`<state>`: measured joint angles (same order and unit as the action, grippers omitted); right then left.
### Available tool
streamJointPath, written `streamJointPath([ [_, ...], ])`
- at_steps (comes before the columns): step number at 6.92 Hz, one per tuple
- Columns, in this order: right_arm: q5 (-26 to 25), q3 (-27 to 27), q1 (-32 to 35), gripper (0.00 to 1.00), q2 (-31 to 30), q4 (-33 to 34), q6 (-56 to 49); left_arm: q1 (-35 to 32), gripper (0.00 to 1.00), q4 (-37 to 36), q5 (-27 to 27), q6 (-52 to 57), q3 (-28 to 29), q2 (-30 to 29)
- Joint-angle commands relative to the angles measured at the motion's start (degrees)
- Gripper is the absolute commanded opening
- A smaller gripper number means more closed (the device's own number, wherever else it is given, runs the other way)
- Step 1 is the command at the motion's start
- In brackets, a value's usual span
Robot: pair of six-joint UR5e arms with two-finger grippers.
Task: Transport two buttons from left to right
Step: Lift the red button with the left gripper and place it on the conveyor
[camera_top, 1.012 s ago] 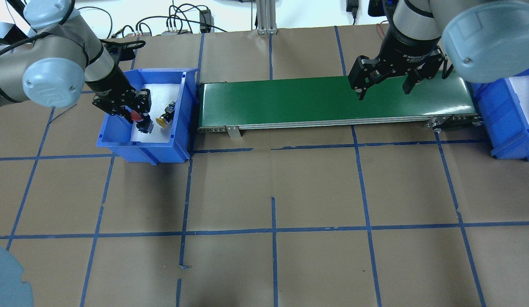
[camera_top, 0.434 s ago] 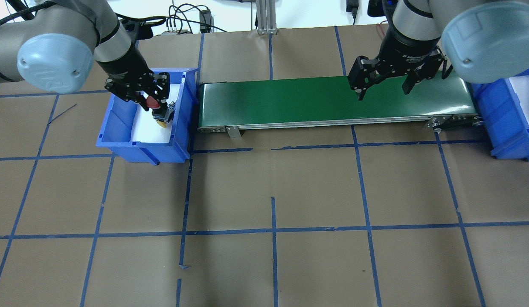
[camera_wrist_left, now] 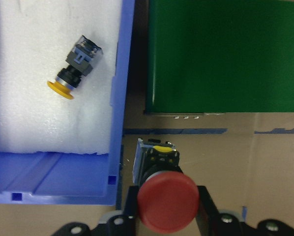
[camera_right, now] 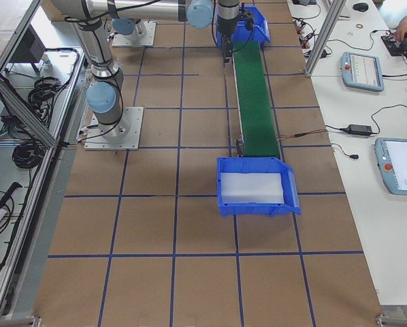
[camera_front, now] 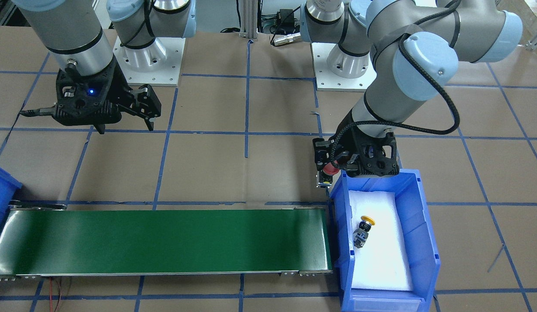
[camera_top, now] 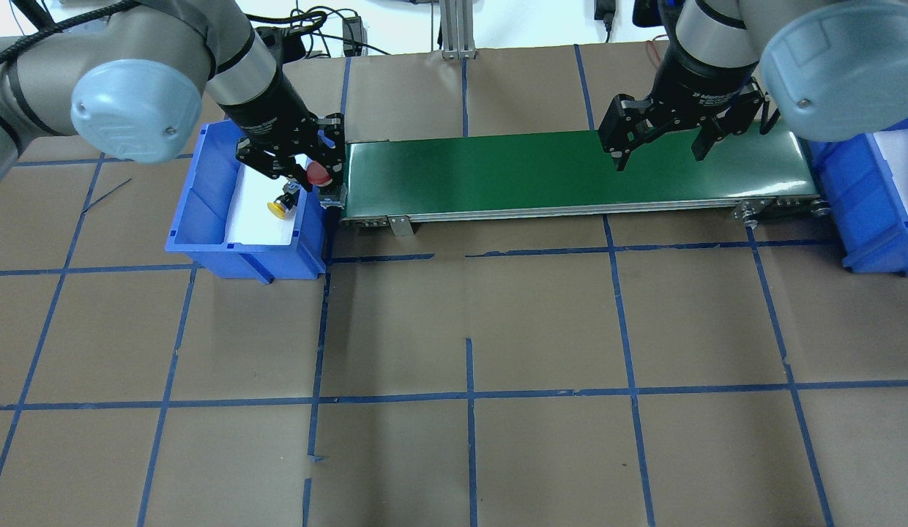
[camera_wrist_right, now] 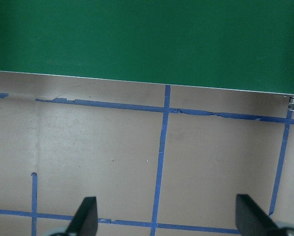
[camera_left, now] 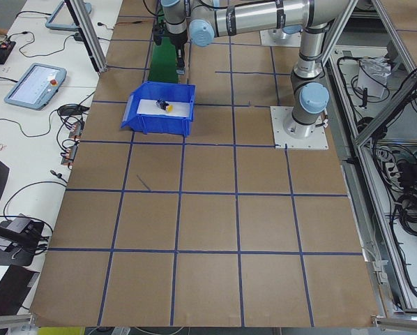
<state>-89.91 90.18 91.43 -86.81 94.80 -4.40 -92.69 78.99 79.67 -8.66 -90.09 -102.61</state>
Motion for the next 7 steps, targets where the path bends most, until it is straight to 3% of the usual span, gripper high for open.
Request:
streamJointPath([
  [1, -0.1, 0.0, 0.0, 1.0, 0.0, 0.0, -0.1, -3.2, 0.19, -9.5, -0.7, -6.7, 0.7, -6.6],
  [2, -0.1, 0.0, 0.0, 1.0, 0.0, 0.0, -0.1, -3.3, 0.19, -13.8, -1.8, -9.6, 1.2, -10.0],
  [4, -0.1, 0.0, 0.0, 1.0, 0.1, 0.0, -0.1, -3.3, 0.21, -13.9, -1.5, -6.6, 7.5, -14.7],
  [7, -0.1, 0.1, 0.0, 1.0, 0.0, 0.0, -0.1, -3.3, 0.3, -13.3, -1.0, -7.5, 7.9, -15.8],
])
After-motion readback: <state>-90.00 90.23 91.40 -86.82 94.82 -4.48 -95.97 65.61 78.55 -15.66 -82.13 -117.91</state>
